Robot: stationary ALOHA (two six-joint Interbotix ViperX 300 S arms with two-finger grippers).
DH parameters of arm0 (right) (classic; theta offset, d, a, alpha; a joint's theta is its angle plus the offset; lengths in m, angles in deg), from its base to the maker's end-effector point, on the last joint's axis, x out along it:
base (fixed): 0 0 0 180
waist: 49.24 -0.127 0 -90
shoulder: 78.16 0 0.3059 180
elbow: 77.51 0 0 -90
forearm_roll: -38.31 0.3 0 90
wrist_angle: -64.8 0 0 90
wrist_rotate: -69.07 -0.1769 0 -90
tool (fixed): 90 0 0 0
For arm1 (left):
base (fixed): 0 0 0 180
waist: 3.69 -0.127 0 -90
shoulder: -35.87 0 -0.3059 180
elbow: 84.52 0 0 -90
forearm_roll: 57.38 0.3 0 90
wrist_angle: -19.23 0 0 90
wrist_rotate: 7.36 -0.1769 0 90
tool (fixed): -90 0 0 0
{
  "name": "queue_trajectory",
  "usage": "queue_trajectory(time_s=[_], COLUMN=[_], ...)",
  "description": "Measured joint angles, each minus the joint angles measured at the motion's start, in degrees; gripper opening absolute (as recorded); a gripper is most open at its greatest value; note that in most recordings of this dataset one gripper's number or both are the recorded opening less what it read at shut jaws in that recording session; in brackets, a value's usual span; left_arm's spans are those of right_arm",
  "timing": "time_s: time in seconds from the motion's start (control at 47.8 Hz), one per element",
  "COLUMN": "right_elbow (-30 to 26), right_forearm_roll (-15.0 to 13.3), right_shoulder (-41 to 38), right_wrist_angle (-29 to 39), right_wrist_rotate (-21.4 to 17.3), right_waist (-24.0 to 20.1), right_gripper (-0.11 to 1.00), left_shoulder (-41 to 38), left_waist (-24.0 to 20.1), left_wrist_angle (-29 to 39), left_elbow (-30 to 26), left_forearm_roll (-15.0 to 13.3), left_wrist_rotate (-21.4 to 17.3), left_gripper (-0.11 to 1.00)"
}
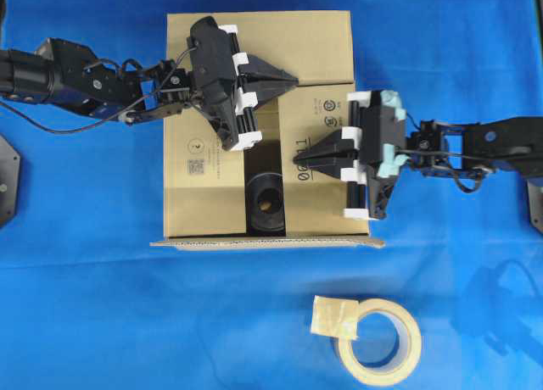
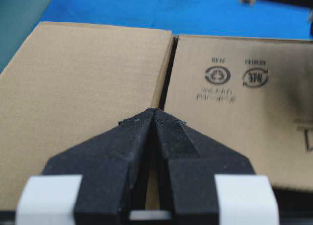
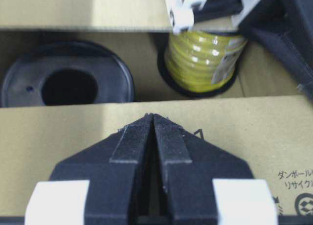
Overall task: Close the cardboard box.
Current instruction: 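Withdraw the right gripper outward to the front right of the box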
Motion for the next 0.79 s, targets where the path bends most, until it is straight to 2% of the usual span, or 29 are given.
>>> queue_trajectory(time_s=[0.188, 0.335, 0.565, 0.795], right_elbow=[-0.44, -0.44, 1.85, 4.31], right_forearm_roll=[-0.09, -0.09, 0.00, -0.09], right_shoulder=[8.61, 16.08, 25.66, 27.42], right_wrist_angle=[5.80, 8.44, 9.23, 9.32], right_wrist_rotate=[0.00, 0.00, 0.00, 0.00], right_waist=[-1.23, -4.48, -13.89, -23.99], right_gripper=[0.00, 0.00, 0.00, 0.00], left_shoulder=[0.00, -0.09, 0.00, 0.00], left_waist=[0.09, 0.18, 0.35, 0.26], left_wrist_angle=[0.53, 0.79, 0.88, 0.97], left_elbow=[0.00, 0.00, 0.00, 0.00], left_forearm_roll=[-0.09, 0.00, 0.00, 0.00], left_wrist_rotate=[0.09, 0.18, 0.26, 0.35], left_gripper=[0.00, 0.00, 0.00, 0.00])
